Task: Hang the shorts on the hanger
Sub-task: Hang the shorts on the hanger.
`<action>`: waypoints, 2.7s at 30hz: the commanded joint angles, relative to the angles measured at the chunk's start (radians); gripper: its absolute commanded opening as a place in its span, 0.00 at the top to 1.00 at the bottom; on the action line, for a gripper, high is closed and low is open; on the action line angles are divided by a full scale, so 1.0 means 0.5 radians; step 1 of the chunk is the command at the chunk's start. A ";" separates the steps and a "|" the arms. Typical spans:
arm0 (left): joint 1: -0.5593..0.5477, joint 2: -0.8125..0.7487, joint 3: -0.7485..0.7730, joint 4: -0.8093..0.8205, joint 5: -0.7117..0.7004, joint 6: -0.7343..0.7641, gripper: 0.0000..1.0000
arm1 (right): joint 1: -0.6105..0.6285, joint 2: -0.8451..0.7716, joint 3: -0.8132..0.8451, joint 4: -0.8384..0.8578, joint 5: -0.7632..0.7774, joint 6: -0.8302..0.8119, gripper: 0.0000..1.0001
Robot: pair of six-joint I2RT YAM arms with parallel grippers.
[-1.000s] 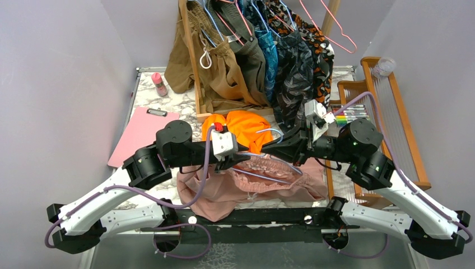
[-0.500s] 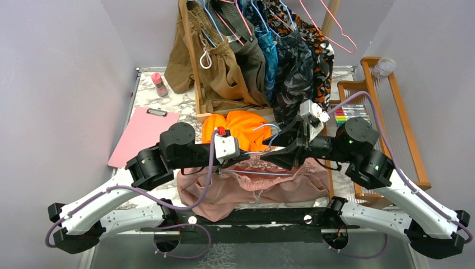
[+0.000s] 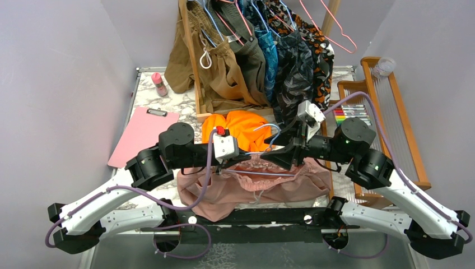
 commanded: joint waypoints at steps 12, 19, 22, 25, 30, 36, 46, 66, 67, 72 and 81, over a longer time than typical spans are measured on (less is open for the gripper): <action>0.007 -0.053 0.013 0.175 0.066 -0.058 1.00 | 0.013 0.102 -0.064 0.230 -0.051 0.124 0.97; 0.008 -0.111 0.363 0.120 -0.054 -0.069 0.29 | 0.011 0.121 0.323 -0.031 0.006 -0.100 0.99; 0.008 -0.120 0.786 0.124 -0.009 -0.088 0.15 | 0.013 0.282 0.890 -0.305 0.006 -0.241 0.99; 0.007 -0.130 1.114 0.195 0.095 -0.100 0.15 | 0.013 0.425 1.390 -0.458 -0.088 -0.286 0.99; 0.007 -0.229 1.208 0.268 0.058 -0.045 0.12 | 0.013 0.499 1.538 -0.606 -0.080 -0.342 0.99; 0.008 -0.333 1.127 0.246 -0.075 0.033 0.12 | 0.013 0.534 1.586 -0.760 -0.025 -0.409 0.99; 0.009 -0.374 0.989 0.183 -0.256 0.107 0.12 | 0.013 0.647 1.984 -0.580 -0.397 -0.272 0.99; 0.007 -0.515 0.252 0.121 -0.564 -0.050 0.14 | 0.011 0.318 0.905 -0.678 -0.017 -0.365 0.99; 0.009 -0.537 0.193 0.137 -0.589 -0.085 0.15 | 0.013 0.301 0.890 -0.675 -0.027 -0.357 0.99; 0.009 -0.728 -0.129 0.308 -0.772 -0.294 0.18 | 0.013 0.235 0.829 -0.668 -0.016 -0.359 0.99; 0.007 -0.832 -0.440 0.276 -0.843 -0.556 0.26 | 0.013 0.180 0.626 -0.574 -0.001 -0.355 0.99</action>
